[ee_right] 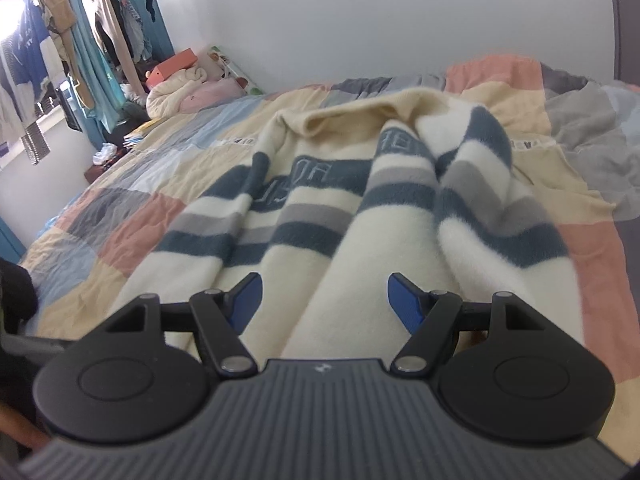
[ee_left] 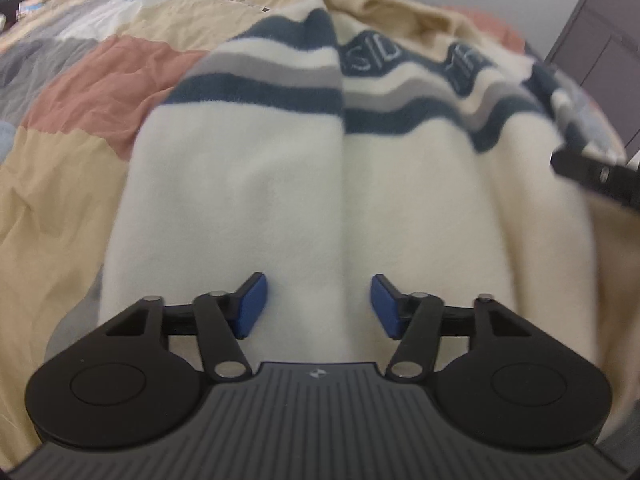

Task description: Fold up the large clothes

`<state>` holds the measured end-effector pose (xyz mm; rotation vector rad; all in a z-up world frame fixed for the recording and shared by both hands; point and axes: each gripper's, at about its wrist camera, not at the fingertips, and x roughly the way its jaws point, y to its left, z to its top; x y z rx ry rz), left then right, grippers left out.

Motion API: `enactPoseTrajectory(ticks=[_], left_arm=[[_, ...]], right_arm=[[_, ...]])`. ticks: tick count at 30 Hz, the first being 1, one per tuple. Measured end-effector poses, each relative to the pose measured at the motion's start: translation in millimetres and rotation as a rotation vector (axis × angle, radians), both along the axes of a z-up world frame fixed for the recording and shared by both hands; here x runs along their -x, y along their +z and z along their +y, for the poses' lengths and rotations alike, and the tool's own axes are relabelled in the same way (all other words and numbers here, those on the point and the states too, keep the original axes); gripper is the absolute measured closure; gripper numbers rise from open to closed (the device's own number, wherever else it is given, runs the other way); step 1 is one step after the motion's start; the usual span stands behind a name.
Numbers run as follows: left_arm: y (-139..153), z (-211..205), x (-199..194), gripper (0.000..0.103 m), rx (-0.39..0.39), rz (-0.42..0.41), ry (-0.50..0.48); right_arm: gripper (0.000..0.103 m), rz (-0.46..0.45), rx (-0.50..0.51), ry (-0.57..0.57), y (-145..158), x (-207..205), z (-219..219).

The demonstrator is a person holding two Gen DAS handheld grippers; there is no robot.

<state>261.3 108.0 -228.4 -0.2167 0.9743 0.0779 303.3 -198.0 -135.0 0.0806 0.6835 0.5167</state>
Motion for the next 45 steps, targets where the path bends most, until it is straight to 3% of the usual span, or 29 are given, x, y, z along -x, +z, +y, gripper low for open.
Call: enactPoseTrajectory(ticks=[1,3,4,6,10,16,19,24,28,31,34,38,43,45], left_arm=[[0.4,0.3,-0.4,0.059,-0.02,0.003,0.007],[2.5,7.0,-1.3,0.072,-0.01,0.003,0.013],[4.7,11.4,-1.4,0.085,-0.01,-0.003,0.014],[12.5,22.2,-0.7,0.092,-0.028,-0.032,0.032],[28.1,65.2,2.7,0.095,0.056,-0.055,0.165],[61.3,127.6,-3.6,0.096,0.047,-0.099,0.28],[83.6,162.1,-13.2,0.096,0.046,-0.171,0.302],[114.4,221.6,-50.0,0.096,0.013,-0.211,0.396],[140.7,267.3,-76.7,0.099,-0.045,-0.311,0.507],[130.3,296.4,-91.1,0.099,-0.067,-0.33,0.597],[98.0,312.5,-91.7,0.099,0.032,-0.305,0.649],[60.7,303.6,-84.4,0.099,0.084,-0.236,0.624],[51.7,290.5,-57.8,0.097,0.143,-0.2,0.587],[51.9,282.6,-43.6,0.086,0.153,-0.16,0.568]], right_arm=[[0.031,-0.01,0.01,0.012,-1.2,0.4,3.3],[0.031,-0.014,0.018,0.031,-3.1,-0.1,8.3],[0.031,-0.006,0.009,0.037,-4.0,-2.1,9.1],[0.031,0.012,-0.017,0.04,-6.6,-6.1,8.2],[0.032,0.032,-0.01,0.009,-17.4,-12.1,9.4],[0.031,0.028,0.015,0.006,-22.4,-14.1,15.4],[0.032,0.027,0.01,0.003,-23.5,-15.7,12.5],[0.032,0.031,0.007,-0.014,-25.3,-21.0,12.6],[0.032,0.028,0.015,-0.016,-27.5,-21.8,13.5],[0.032,0.034,0.003,-0.033,-28.2,-24.5,13.8],[0.03,0.039,-0.003,-0.035,-29.9,-26.8,15.9],[0.03,0.051,-0.004,-0.032,-33.0,-30.8,20.0],[0.029,0.055,0.006,-0.022,-35.0,-32.7,25.3],[0.03,0.053,0.004,-0.018,-34.5,-31.3,24.5]])
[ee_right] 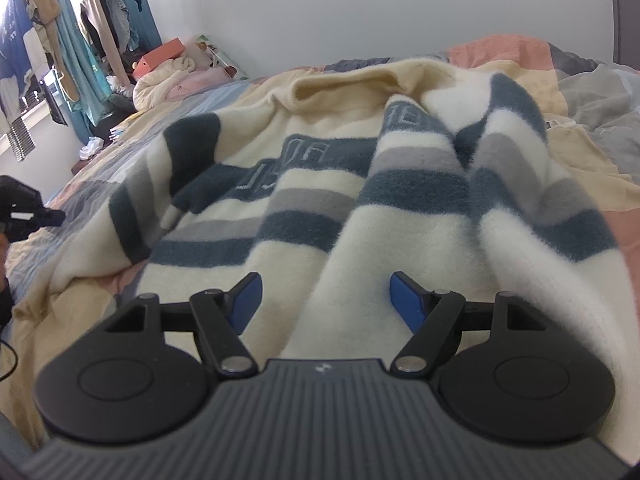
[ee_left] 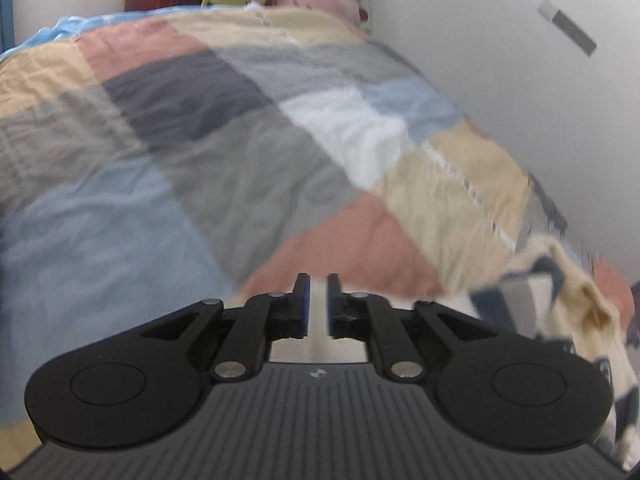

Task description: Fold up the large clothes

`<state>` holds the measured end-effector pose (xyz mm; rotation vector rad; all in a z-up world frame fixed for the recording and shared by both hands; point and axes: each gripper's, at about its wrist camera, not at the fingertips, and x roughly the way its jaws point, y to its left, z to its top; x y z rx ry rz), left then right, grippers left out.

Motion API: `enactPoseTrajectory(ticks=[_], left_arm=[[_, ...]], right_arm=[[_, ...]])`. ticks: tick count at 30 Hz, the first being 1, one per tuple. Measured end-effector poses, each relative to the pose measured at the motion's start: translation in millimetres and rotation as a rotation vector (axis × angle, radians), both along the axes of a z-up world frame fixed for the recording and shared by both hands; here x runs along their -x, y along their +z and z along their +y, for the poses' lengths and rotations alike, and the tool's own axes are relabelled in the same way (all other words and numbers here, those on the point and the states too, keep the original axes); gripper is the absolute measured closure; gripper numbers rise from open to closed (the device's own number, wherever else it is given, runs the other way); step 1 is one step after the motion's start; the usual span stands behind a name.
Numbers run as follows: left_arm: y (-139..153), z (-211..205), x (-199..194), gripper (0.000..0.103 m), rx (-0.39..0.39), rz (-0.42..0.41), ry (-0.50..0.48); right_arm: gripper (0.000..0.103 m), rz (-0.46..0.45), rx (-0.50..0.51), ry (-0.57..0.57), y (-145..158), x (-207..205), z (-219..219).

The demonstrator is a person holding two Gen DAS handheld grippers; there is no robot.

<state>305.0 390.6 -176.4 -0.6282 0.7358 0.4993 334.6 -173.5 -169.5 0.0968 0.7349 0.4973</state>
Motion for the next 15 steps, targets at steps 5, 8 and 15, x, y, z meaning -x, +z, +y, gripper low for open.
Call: enactPoseTrajectory(ticks=[5,8,15], left_arm=[[-4.6,-29.8,18.4,0.069,-0.054,0.134,-0.154],[-14.5,-44.4,20.6,0.058,-0.108,0.226,-0.182],[-34.7,-61.9,11.1,0.067,-0.284,0.326,-0.245]], right_arm=[[0.03,0.009,-0.043,-0.001,3.1,2.6,-8.0],[0.03,0.011,-0.05,0.001,3.5,5.2,-9.9],[0.032,0.01,-0.048,-0.009,6.1,10.4,-14.6]])
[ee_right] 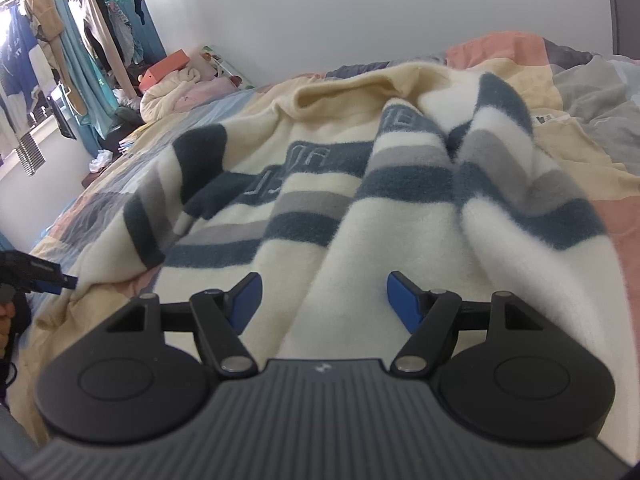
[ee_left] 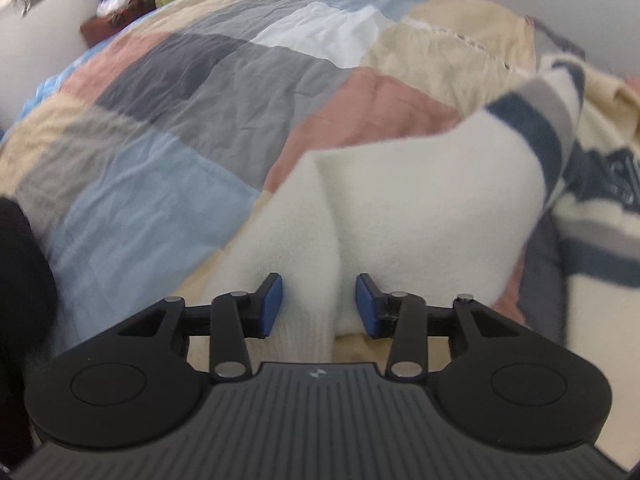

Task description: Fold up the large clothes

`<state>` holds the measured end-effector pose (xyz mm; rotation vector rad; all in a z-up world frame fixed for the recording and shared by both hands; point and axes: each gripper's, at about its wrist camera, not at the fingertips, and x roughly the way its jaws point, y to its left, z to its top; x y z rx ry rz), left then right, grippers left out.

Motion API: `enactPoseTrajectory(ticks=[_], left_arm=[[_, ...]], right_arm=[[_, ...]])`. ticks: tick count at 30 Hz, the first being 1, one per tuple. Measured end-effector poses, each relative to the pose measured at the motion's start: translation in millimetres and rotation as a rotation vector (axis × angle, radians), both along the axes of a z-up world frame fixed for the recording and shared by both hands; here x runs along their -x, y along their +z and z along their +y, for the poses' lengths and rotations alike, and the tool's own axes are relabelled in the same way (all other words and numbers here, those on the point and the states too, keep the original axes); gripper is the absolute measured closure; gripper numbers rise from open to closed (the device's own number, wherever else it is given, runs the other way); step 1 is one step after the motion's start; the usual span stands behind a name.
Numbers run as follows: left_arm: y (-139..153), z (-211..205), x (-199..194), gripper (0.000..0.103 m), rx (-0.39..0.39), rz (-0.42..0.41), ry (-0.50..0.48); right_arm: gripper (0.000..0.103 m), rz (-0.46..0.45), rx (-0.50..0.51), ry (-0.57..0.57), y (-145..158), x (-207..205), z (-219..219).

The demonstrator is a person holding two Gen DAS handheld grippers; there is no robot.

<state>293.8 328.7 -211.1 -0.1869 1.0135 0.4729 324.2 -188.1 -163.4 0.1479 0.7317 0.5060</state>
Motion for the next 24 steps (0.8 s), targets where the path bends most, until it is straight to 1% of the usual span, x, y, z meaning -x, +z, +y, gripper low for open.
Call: enactPoseTrajectory(ticks=[1,2,5,7,9,11,13,15,17,20,23,24], left_arm=[[-0.2,0.8,-0.4,0.087,-0.036,0.008,-0.01],[1.3,6.2,-0.9,0.094,-0.055,0.013,-0.006],[15.6,33.0,2.7,0.096,-0.094,-0.017,0.051],[31.8,59.4,0.8,0.096,-0.132,-0.043,0.117],[51.1,89.2,-4.5,0.097,-0.15,-0.076,0.191],[69.6,116.1,-14.4,0.097,-0.213,-0.099,0.23],[80.6,142.0,-24.9,0.097,-0.261,-0.109,0.277],[85.8,170.7,-35.0,0.097,-0.28,-0.133,0.343],[78.6,191.8,-44.3,0.097,-0.266,-0.139,0.387],[46.0,207.2,-59.8,0.097,-0.219,-0.108,0.44],[10.1,205.3,-73.1,0.096,-0.229,-0.059,0.418],[0.4,203.1,-73.8,0.096,-0.208,-0.066,0.406]], right_arm=[[0.032,0.0,0.004,0.0,-0.5,0.8,-0.1],[0.032,-0.001,0.009,-0.001,-1.1,1.6,0.3],[0.032,-0.007,0.031,0.004,-2.4,3.0,3.0],[0.03,-0.012,0.046,0.012,-4.1,2.1,5.9],[0.03,-0.015,0.066,0.015,-6.4,1.3,9.4],[0.03,-0.018,0.08,0.016,-7.9,0.1,12.6],[0.03,-0.03,0.093,0.017,-8.2,0.3,14.5],[0.03,-0.035,0.096,0.017,-8.6,-0.6,16.3],[0.03,-0.043,0.1,0.025,-9.3,-4.5,19.1],[0.029,-0.054,0.13,0.028,-13.5,-12.2,26.1],[0.029,-0.052,0.139,0.029,-17.1,-19.3,28.9],[0.029,-0.054,0.142,0.03,-18.4,-20.3,29.2]])
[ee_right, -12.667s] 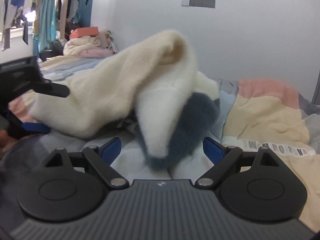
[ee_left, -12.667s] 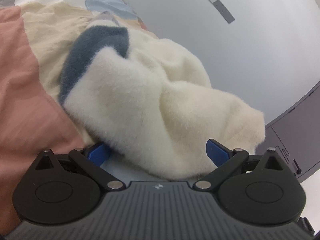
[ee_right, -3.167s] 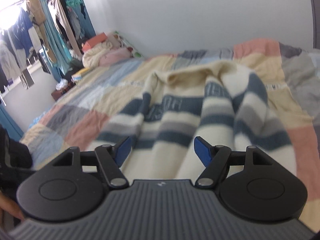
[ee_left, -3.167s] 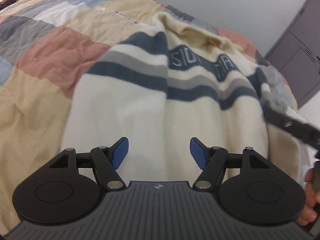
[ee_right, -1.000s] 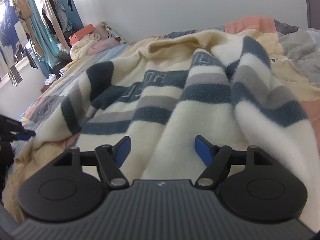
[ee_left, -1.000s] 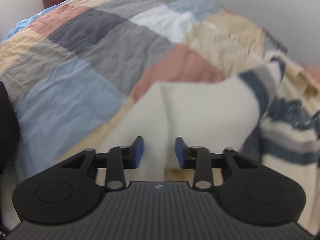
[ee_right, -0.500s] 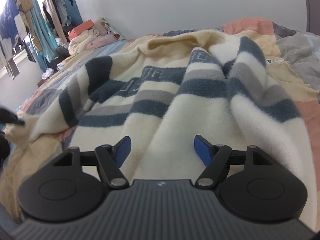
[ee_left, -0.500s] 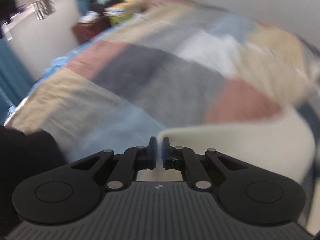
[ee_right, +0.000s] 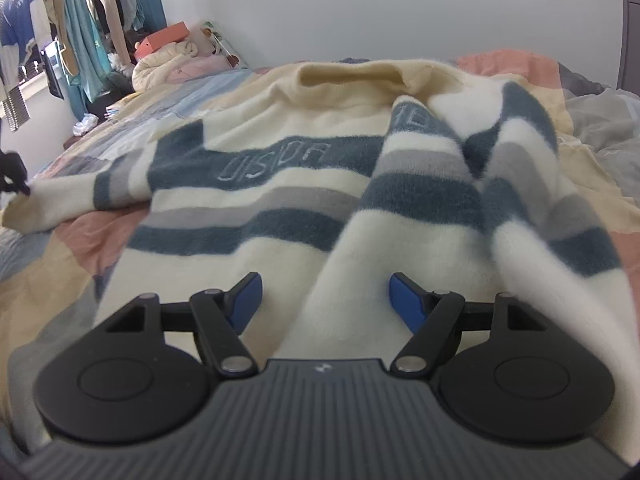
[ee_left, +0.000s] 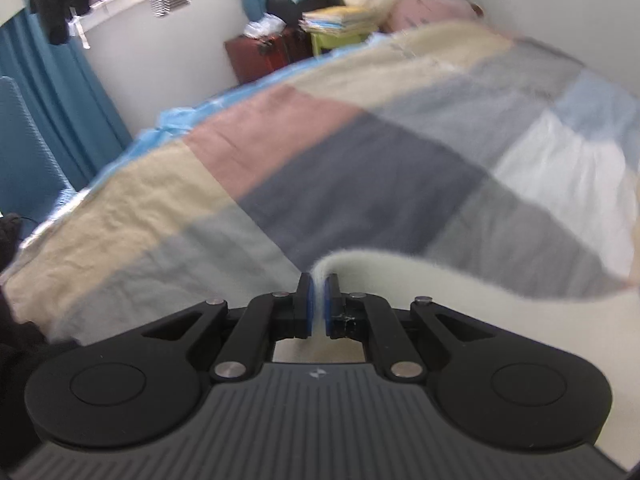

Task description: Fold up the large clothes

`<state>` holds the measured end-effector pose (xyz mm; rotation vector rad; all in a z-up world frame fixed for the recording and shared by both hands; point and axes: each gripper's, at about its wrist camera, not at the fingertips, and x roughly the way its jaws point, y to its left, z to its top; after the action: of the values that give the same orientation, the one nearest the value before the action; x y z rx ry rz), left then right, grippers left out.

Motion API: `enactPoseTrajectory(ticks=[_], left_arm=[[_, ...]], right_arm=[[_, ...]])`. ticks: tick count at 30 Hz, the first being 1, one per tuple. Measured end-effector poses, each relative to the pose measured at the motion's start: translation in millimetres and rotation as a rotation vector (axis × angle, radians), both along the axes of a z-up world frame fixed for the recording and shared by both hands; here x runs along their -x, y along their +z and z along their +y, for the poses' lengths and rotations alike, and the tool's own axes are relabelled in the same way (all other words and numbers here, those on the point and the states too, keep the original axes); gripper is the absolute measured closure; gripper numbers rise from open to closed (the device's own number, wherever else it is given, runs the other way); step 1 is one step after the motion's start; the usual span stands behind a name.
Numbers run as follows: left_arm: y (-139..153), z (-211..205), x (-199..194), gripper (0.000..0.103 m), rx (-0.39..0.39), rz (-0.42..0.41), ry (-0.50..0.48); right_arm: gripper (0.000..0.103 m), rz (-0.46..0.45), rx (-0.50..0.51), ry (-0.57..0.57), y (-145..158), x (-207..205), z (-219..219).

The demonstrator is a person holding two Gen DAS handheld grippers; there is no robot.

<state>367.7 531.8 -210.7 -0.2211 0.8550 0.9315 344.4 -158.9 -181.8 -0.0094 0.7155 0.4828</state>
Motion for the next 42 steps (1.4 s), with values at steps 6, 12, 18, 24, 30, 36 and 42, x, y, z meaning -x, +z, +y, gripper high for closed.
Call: enactPoseTrajectory(ticks=[6,12,18,24,30,36,42], left_arm=[[-16.7,-24.6,15.3,0.077,0.027,-0.052,-0.042],[19.5,-79.8,38.6,0.055,0.151,-0.177,-0.059],[60.6,-190.9,50.3,0.055,0.13,-0.262,-0.261],[71.4,-312.0,60.7,0.055,0.203,-0.298,-0.494],[51.2,-404.4,71.7,0.055,0.276,-0.282,-0.696],[17.5,-443.7,75.5,0.055,0.326,-0.243,-0.831],[4.6,-444.4,80.8,0.055,0.341,-0.258,-0.887]], right_arm=[[0.029,0.002,0.015,-0.006,0.2,-6.4,7.7],[0.032,0.002,-0.021,-0.008,7.0,-1.6,-3.8],[0.032,-0.036,-0.022,-0.001,23.6,18.4,-20.4],[0.032,-0.086,-0.045,-0.04,40.2,42.5,-47.9],[0.032,-0.158,-0.004,-0.11,54.1,58.5,-66.3],[0.032,-0.136,0.029,-0.241,47.6,55.7,-84.9],[0.032,-0.073,0.081,-0.342,35.2,44.8,-92.3]])
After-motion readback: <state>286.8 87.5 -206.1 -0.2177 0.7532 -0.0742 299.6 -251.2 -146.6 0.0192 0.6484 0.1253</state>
